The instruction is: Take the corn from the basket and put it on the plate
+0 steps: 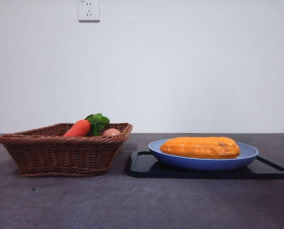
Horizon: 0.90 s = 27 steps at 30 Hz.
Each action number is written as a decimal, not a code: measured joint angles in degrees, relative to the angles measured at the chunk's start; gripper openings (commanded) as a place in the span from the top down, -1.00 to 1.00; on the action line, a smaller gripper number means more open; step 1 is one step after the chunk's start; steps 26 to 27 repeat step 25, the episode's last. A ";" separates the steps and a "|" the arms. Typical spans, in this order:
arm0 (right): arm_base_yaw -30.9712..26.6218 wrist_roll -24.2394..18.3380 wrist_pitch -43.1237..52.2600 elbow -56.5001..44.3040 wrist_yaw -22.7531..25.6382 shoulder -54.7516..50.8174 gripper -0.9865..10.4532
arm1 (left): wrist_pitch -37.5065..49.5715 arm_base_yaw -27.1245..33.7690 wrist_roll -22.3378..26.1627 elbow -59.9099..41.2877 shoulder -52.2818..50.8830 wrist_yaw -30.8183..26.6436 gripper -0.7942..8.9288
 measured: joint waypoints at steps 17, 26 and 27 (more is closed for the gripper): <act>0.00 0.15 0.00 0.00 0.79 0.00 0.82 | 0.00 0.00 0.00 0.00 0.00 0.00 0.82; 0.00 0.15 0.02 0.00 0.81 0.00 0.82 | 0.00 0.00 0.00 0.00 0.00 0.00 0.82; 0.00 0.15 0.02 0.00 0.81 0.00 0.82 | 0.00 0.00 0.00 0.00 0.00 0.00 0.82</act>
